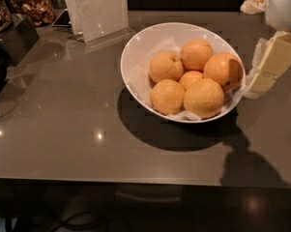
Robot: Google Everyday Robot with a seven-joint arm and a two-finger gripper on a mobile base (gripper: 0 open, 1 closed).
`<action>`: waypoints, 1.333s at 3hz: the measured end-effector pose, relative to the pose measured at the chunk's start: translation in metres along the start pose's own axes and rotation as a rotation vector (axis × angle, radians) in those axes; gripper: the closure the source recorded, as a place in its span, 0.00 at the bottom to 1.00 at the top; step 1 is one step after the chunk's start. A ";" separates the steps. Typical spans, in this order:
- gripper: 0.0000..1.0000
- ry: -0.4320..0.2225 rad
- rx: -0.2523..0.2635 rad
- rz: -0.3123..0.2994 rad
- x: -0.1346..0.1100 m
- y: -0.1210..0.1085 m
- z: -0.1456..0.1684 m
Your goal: Pick orange from white bowl
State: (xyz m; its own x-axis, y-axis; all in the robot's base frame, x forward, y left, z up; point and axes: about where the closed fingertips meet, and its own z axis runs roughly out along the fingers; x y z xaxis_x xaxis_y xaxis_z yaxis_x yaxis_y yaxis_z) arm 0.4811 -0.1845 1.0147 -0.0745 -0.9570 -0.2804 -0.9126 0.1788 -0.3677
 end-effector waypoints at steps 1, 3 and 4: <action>0.00 0.000 0.000 0.000 0.000 0.000 0.000; 0.00 -0.124 0.009 0.134 0.044 -0.025 0.020; 0.00 -0.176 -0.028 0.164 0.049 -0.035 0.039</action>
Offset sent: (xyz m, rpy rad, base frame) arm 0.0304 -0.0687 -0.0183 0.2214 -0.0312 -0.1166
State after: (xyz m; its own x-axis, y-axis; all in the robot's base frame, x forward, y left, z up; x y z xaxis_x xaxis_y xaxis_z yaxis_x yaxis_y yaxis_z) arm 0.5245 -0.2289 0.9793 -0.1536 -0.8607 -0.4855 -0.9051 0.3197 -0.2804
